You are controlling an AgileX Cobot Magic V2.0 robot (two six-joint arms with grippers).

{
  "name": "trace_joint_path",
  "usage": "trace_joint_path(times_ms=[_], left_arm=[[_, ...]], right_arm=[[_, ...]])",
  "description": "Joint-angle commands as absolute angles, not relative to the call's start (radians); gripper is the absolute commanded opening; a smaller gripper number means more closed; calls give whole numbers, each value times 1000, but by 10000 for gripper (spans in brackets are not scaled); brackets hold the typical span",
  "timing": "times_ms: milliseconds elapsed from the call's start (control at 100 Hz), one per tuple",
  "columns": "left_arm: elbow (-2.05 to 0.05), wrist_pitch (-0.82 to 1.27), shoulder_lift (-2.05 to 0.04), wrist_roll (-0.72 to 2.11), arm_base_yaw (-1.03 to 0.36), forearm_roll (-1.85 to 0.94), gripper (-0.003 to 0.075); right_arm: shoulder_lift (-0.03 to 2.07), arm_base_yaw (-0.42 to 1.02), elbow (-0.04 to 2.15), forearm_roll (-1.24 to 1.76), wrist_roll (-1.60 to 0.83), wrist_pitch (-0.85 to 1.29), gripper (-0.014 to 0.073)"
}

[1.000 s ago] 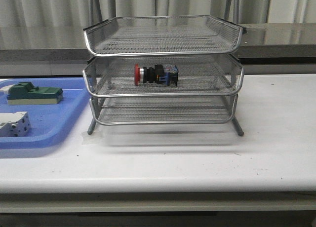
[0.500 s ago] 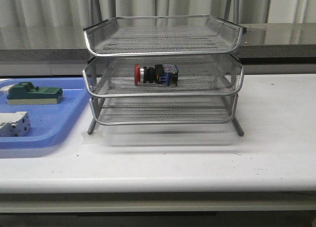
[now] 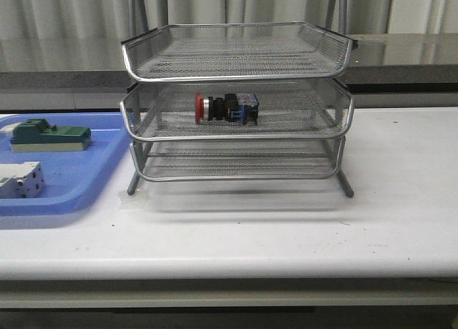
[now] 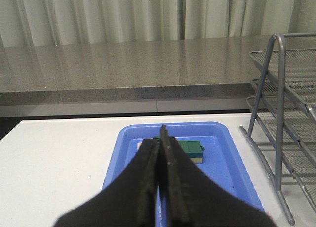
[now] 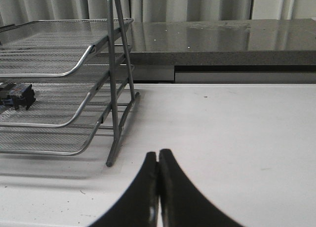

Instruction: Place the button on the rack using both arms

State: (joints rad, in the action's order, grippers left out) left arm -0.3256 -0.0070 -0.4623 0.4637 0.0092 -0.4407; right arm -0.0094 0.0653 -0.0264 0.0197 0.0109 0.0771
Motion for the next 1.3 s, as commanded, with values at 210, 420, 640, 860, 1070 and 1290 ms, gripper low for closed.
trace_joint_path(times_ms=[210,420,640,860,1070,1290], left_arm=[[-353,-81,-468,457,13,-450,-20],[-353,-81,-468,457,13,-450,-20],[-353,-81,-468,457,13,-450,-20],[-353,-48,-448,434,10,-313,-20],[-298,-22,-348,40,10,32,-20],[-143,-38,-180,-28,10,43,-20]], right_arm=[[-26,61,-10,22,11,-10,-69],[-26,61,-10,22,11,-10,-69],[-26,61,-10,22,11,-10,-69],[-26,61,-10,22,11,-10,-69],[-26,61,-10,22,11,-10,-69],[-26,61,-10,22,11,-10,-69]])
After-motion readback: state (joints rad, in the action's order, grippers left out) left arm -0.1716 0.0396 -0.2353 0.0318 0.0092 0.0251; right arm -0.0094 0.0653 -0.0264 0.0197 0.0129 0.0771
